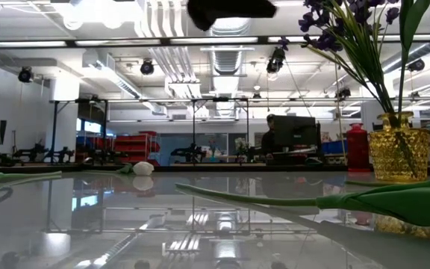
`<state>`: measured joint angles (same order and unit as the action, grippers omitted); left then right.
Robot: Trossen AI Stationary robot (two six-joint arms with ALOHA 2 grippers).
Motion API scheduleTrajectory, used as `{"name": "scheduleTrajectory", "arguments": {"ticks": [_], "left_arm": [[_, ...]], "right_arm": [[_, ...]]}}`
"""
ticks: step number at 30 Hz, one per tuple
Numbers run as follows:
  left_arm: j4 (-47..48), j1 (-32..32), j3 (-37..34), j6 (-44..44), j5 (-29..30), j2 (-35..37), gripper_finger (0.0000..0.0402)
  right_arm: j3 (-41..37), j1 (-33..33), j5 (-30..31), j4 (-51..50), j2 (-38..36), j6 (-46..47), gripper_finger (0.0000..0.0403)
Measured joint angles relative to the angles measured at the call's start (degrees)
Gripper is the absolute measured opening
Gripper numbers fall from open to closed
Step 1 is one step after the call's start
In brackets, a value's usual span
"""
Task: Sort flowers into vase by color
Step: Put the red flower into the yellow vase
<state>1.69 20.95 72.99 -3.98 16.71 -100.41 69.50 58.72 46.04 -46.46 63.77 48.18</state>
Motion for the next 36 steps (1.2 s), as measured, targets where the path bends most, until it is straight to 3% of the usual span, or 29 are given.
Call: {"name": "scheduleTrajectory", "arguments": {"ticks": [4,7,9,12,14,36], "left_arm": [[-2.59,-0.02,-3.03,-0.43,2.85,2.38,0.0152],[-3.77,-0.08,-5.00,-2.67,3.78,2.66,0.0152],[-5.02,-0.05,-6.00,-4.19,3.79,2.66,0.0152],[-7.23,-0.04,-7.48,-6.03,3.82,2.75,0.0152],[-7.63,-0.02,-8.04,-7.02,3.81,2.75,0.0152],[-9.41,-1.17,-8.13,-5.53,3.96,2.75,0.0153]], "right_arm": [[6.76,0.73,-5.41,-25.23,-6.18,12.40,0.0010],[13.04,1.18,-5.10,-38.25,-8.66,15.52,0.0009],[16.86,1.18,-1.16,-42.86,-9.65,15.27,0.0009],[19.82,1.17,6.66,-43.07,-10.91,10.90,0.0009],[20.23,1.15,8.55,-43.00,-11.48,8.83,0.0009],[3.25,-0.19,10.60,-43.27,-11.10,20.13,0.0009]]}}
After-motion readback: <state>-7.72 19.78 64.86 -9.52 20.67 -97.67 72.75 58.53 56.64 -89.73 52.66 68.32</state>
